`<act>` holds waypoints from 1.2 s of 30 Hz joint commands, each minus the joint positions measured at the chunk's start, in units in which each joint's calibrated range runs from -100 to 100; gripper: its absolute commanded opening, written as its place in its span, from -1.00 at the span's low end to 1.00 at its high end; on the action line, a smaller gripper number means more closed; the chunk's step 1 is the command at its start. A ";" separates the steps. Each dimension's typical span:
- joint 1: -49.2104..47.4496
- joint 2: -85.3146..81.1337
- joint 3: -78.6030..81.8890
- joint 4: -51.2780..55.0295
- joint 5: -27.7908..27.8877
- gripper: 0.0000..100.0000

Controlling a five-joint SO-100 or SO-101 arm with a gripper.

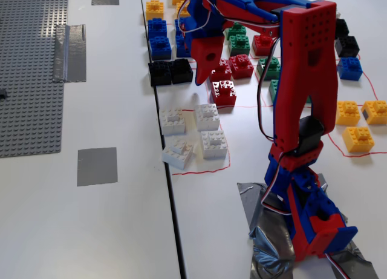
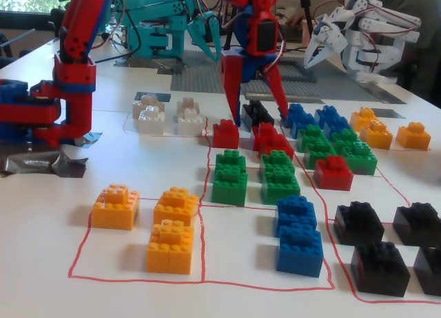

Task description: Grab the block and put it in the grey marker

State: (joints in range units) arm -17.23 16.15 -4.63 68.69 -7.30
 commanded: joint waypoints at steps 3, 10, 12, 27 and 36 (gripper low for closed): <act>-2.98 0.77 -10.81 2.67 -1.37 -0.34; -5.14 1.18 -10.72 3.24 -1.66 -0.42; -4.85 1.18 -10.72 3.32 -1.86 -0.41; -0.72 1.10 -10.72 2.59 -1.12 -0.43; -1.80 3.08 -11.17 2.59 -0.83 -0.51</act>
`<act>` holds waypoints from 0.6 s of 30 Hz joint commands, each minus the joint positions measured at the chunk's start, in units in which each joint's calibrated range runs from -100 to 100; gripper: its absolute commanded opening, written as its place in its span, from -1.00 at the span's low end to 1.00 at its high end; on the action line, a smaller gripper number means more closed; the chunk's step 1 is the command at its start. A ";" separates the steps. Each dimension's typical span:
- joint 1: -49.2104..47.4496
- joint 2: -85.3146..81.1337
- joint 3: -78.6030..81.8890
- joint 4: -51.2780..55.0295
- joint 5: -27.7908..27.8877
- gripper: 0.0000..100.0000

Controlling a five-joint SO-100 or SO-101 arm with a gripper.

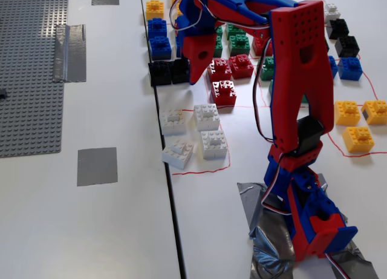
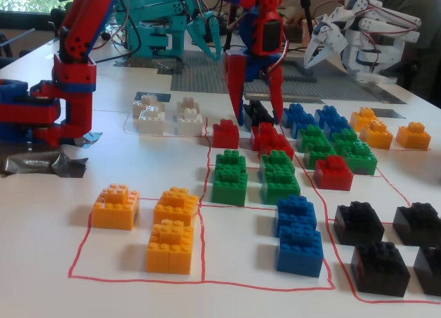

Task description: Grab the block and put it in the grey marker

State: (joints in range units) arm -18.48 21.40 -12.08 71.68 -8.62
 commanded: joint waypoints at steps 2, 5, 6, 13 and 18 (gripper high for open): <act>-0.56 -1.85 -4.00 -0.49 0.63 -0.56; -0.56 -1.76 -4.63 -0.57 1.37 -0.70; -0.56 -1.76 -5.09 -0.57 1.56 -0.75; -0.56 -1.60 -5.09 -1.05 1.95 -0.60; -1.54 -2.42 -4.27 0.81 0.93 -0.49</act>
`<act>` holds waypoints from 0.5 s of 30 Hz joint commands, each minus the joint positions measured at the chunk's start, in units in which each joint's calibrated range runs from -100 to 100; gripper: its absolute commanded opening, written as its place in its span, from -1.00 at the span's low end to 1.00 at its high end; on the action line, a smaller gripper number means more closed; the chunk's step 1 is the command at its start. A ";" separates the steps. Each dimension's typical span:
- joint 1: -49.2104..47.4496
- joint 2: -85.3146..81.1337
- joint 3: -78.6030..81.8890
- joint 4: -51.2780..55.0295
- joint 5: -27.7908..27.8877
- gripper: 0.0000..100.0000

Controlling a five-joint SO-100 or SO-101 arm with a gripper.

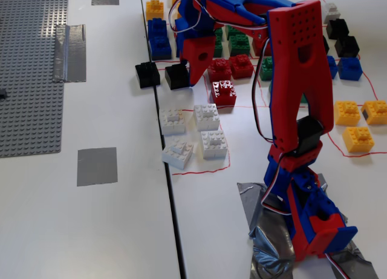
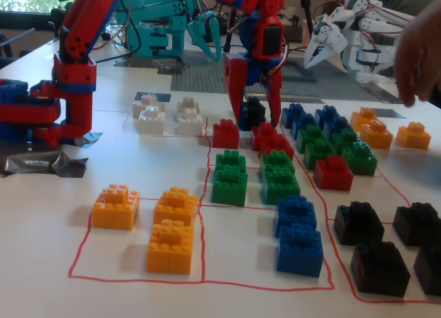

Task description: Grab the block and put it in the grey marker

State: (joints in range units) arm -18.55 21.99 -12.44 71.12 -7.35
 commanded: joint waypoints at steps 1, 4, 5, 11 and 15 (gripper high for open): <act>-1.76 -3.09 -3.91 1.62 -0.49 -0.50; -2.45 -3.67 -3.36 1.95 -0.98 -0.48; -2.65 -3.83 -3.18 2.19 -1.07 -0.46; -3.63 -4.82 -2.18 2.43 -1.42 -0.58; -3.14 -4.49 -2.36 2.11 -1.27 -0.91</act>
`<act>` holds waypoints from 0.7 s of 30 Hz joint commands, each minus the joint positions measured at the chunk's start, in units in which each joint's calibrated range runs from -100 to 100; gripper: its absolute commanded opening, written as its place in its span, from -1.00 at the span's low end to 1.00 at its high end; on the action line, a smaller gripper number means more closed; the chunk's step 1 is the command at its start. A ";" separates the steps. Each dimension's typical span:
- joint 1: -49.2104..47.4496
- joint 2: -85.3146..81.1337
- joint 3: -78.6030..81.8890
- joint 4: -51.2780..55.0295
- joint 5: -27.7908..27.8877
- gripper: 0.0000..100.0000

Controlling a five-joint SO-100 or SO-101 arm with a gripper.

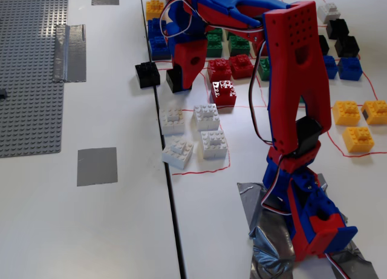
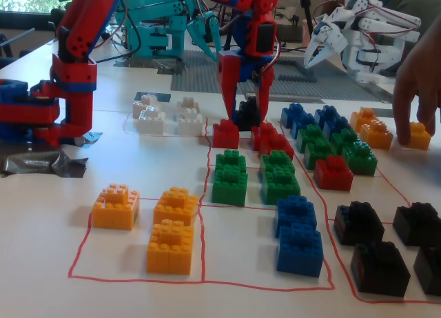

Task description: Grab the block and put it in the grey marker

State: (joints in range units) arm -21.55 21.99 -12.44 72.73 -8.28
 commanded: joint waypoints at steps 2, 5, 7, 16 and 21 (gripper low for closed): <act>0.06 -4.49 -2.36 0.90 -0.20 -1.00; 0.16 -5.40 -3.45 2.84 -0.05 -1.00; 0.35 -7.55 -3.45 3.65 0.49 -1.00; -0.82 -19.43 0.64 9.25 4.10 -1.00; -4.45 -23.97 0.18 13.63 5.96 -1.00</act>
State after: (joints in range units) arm -23.38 5.05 -9.81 85.19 -3.30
